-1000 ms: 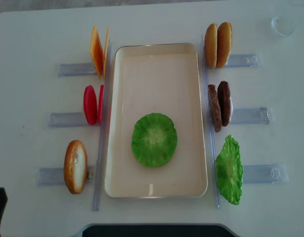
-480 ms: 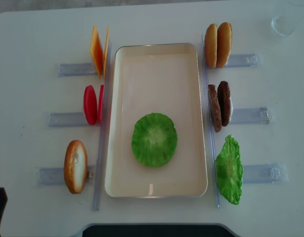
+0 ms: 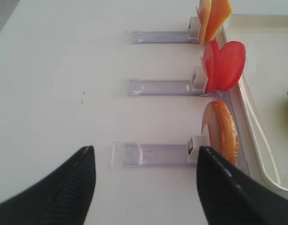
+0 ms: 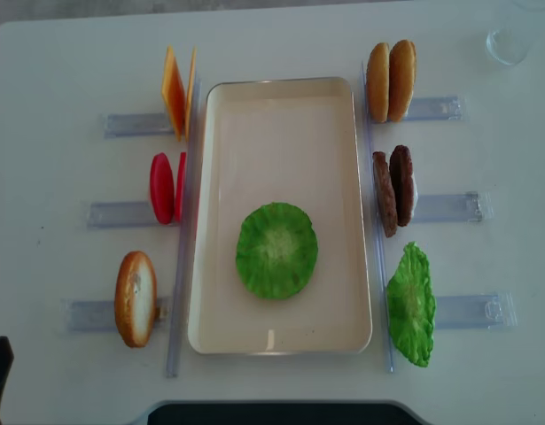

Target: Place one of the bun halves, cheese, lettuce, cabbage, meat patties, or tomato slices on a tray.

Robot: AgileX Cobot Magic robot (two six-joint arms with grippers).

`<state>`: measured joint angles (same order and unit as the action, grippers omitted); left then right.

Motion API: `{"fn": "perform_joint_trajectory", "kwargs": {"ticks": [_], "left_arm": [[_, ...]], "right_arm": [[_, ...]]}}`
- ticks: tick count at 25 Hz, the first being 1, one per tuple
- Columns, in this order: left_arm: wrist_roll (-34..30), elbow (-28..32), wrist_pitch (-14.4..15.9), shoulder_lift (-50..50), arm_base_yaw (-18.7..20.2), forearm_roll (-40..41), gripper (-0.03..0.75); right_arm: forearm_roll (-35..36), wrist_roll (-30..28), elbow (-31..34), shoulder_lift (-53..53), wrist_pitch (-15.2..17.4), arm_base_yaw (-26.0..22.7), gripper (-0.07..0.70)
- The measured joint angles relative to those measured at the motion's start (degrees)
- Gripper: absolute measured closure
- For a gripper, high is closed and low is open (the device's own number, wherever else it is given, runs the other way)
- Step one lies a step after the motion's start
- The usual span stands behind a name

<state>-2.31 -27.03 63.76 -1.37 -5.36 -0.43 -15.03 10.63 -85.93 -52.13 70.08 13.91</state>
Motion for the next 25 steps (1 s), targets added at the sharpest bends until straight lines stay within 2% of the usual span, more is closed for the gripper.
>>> {"fn": "perform_joint_trajectory", "kwargs": {"ticks": [6, 12, 25], "left_arm": [[0.0, 0.0, 0.0, 0.0, 0.0, 0.0, 0.201], [0.0, 0.0, 0.0, 0.0, 0.0, 0.0, 0.201], [0.0, 0.0, 0.0, 0.0, 0.0, 0.0, 0.201]], "right_arm": [[-4.9, 0.0, 5.6, 0.1, 0.0, 0.0, 0.051], [-5.7, 0.1, 8.4, 1.2, 0.0, 0.0, 0.051], [-5.8, 0.4, 17.1, 17.5, 0.0, 0.0, 0.051]]}}
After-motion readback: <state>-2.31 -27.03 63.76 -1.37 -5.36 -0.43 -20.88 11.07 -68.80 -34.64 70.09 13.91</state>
